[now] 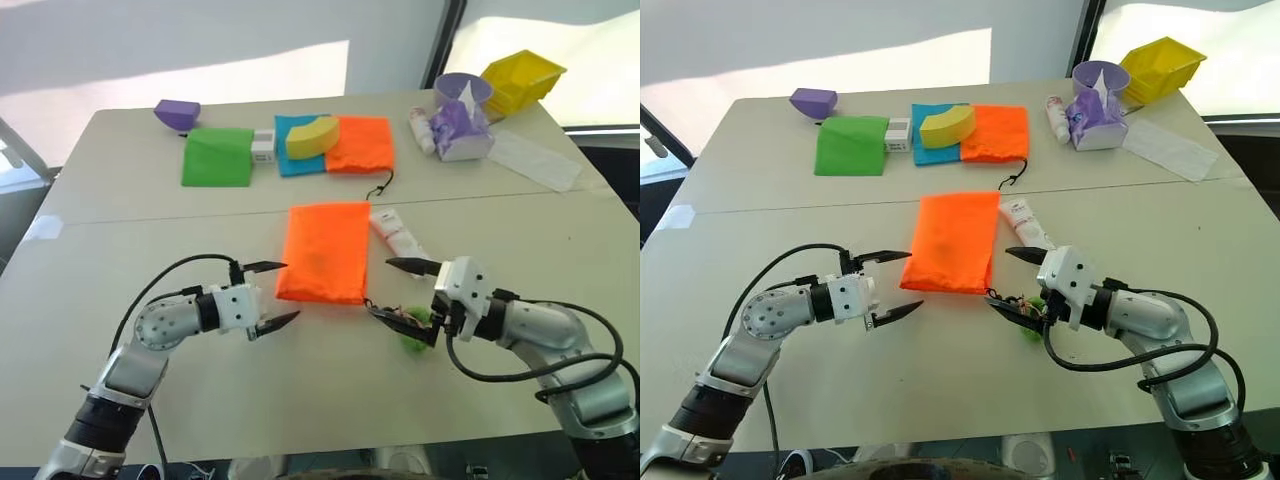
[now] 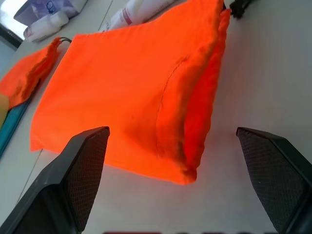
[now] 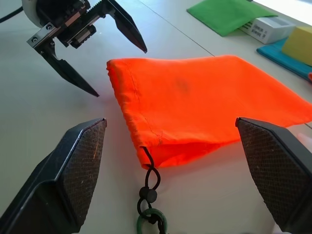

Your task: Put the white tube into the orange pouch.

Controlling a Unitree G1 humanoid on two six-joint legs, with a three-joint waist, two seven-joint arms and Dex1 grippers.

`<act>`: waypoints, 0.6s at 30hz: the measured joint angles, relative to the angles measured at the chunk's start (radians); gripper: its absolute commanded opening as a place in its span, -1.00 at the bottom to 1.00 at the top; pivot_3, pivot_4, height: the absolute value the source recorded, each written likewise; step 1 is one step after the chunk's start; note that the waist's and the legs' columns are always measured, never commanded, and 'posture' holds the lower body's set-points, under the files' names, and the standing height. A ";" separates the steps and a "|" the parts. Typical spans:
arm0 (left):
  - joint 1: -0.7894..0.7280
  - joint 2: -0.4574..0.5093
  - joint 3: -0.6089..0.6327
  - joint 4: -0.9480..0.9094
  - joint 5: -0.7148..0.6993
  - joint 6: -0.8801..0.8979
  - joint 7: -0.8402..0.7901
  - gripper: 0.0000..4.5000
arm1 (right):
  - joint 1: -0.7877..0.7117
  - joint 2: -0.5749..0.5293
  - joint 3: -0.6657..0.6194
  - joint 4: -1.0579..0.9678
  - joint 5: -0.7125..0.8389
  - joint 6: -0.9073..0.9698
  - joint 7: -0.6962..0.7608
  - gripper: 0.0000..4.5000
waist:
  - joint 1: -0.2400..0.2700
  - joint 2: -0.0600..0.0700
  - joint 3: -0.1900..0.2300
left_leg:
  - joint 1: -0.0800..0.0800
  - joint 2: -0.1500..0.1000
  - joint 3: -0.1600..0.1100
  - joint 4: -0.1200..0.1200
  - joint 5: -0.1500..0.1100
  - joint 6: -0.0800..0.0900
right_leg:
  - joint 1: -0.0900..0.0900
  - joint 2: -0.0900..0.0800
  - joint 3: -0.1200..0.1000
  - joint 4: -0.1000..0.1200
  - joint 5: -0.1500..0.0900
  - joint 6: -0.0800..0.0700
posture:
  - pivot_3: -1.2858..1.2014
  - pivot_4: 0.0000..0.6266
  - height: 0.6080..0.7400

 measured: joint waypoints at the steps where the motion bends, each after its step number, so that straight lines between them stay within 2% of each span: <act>1: -0.003 -0.001 0.000 0.004 0.011 -0.001 0.011 1.00 | 0.002 -0.001 -0.004 0.011 -0.002 -0.013 0.006 0.96 | 0.000 0.000 0.000 | 0.000 0.000 0.000 0.000 0.000 0.000 | 0.000 0.000 0.000 0.000 0.000 0.000 | 0.03 -0.52 1.00; 7: -0.027 -0.044 -0.002 0.004 0.074 0.057 0.107 1.00 | 0.024 -0.003 -0.010 0.077 -0.026 -0.092 0.027 0.96 | -0.002 -0.002 -0.001 | 0.001 -0.001 0.000 0.001 0.001 0.002 | 0.001 0.000 0.000 0.000 0.002 0.003 | 0.03 -0.52 1.00; 14: -0.017 -0.051 -0.006 -0.005 0.081 0.102 0.120 1.00 | 0.029 0.003 -0.008 0.116 -0.050 -0.150 0.026 0.96 | -0.002 -0.002 -0.001 | 0.002 0.000 0.000 0.001 0.001 0.002 | 0.001 0.001 0.000 0.002 0.001 0.003 | 0.03 -0.52 1.00; 15: -0.016 -0.052 -0.007 -0.008 0.081 0.105 0.120 0.77 | 0.029 0.003 -0.006 0.120 -0.051 -0.156 0.026 1.00 | -0.002 -0.002 -0.001 | 0.002 0.000 0.000 0.001 0.001 0.002 | 0.001 0.000 0.000 0.002 0.001 0.003 | 0.03 -0.52 1.00; 17: -0.014 -0.059 -0.013 -0.019 0.076 0.116 0.119 0.44 | 0.030 0.005 -0.004 0.127 -0.052 -0.161 0.026 1.00 | -0.002 -0.002 -0.001 | 0.002 0.000 0.001 0.002 0.001 0.002 | 0.002 0.000 0.000 0.002 0.001 0.003 | 0.03 -0.52 1.00; 18: -0.013 -0.065 -0.015 -0.023 0.071 0.122 0.119 0.19 | 0.030 0.007 -0.003 0.129 -0.053 -0.165 0.026 1.00 | -0.002 -0.002 -0.001 | 0.002 0.000 0.001 0.002 0.001 0.002 | 0.002 0.000 0.000 0.002 0.002 0.003 | 0.03 -0.52 1.00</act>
